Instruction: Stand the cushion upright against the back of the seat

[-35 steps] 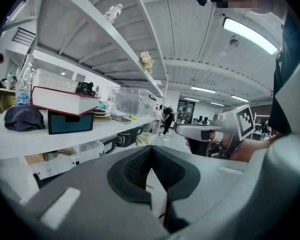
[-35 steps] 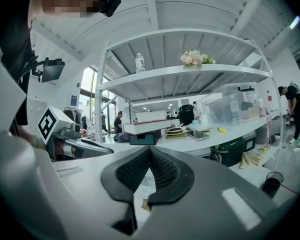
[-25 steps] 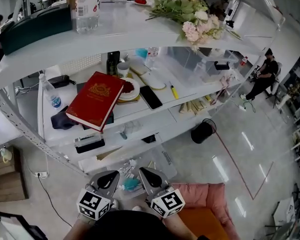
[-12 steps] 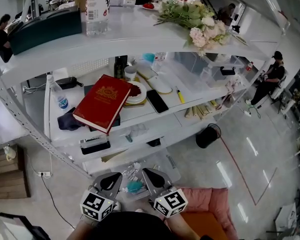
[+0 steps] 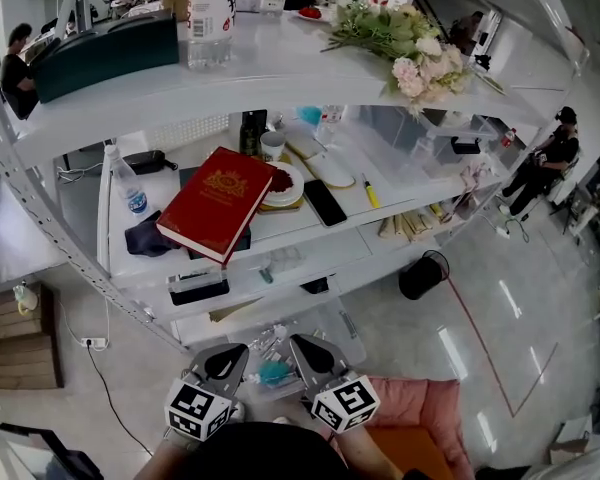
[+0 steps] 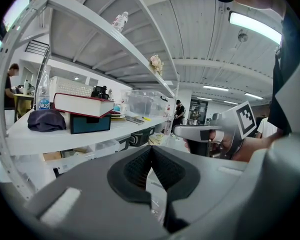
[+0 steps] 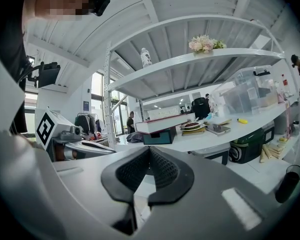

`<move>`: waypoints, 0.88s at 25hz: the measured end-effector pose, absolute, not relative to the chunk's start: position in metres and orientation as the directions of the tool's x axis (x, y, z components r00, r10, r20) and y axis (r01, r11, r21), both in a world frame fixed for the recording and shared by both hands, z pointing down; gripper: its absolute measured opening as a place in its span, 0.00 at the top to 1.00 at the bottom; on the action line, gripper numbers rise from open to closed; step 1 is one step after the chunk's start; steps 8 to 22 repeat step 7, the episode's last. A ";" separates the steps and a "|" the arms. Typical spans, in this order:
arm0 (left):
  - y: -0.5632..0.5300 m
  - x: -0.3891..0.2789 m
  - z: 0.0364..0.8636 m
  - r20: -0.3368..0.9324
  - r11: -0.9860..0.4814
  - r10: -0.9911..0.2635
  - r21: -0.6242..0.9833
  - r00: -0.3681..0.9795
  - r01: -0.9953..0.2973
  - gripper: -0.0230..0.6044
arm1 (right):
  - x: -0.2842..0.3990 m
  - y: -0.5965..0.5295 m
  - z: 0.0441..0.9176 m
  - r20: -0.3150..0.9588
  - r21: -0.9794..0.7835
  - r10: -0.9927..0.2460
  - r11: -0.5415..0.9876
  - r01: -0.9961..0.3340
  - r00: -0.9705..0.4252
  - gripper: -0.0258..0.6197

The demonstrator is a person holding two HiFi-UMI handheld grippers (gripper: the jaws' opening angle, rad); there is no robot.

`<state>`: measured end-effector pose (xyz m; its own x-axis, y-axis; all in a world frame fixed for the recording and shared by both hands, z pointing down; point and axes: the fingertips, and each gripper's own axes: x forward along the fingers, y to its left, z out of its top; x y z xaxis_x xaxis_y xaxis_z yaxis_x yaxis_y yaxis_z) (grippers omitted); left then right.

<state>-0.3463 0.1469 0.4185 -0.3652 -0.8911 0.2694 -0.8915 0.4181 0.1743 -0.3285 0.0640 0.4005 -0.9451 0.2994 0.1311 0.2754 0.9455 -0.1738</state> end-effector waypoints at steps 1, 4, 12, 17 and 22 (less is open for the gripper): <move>0.148 -0.346 0.419 0.270 0.422 -0.890 0.176 -0.368 -0.889 0.94 | -0.328 0.065 0.401 0.130 -0.175 0.303 0.944 0.279 -0.944 0.96; 0.151 -0.347 0.420 0.271 0.431 -0.886 0.179 -0.377 -0.884 0.94 | -0.329 0.067 0.402 0.129 -0.182 0.310 0.941 0.285 -0.942 0.96; 0.154 -0.348 0.420 0.272 0.433 -0.885 0.179 -0.379 -0.883 0.94 | -0.330 0.071 0.402 0.128 -0.185 0.316 0.939 0.291 -0.940 0.96; 0.154 -0.348 0.420 0.272 0.433 -0.885 0.179 -0.379 -0.883 0.94 | -0.330 0.071 0.402 0.128 -0.185 0.316 0.939 0.291 -0.940 0.96; 0.154 -0.348 0.420 0.272 0.433 -0.885 0.179 -0.379 -0.883 0.94 | -0.330 0.071 0.402 0.128 -0.185 0.316 0.939 0.291 -0.940 0.96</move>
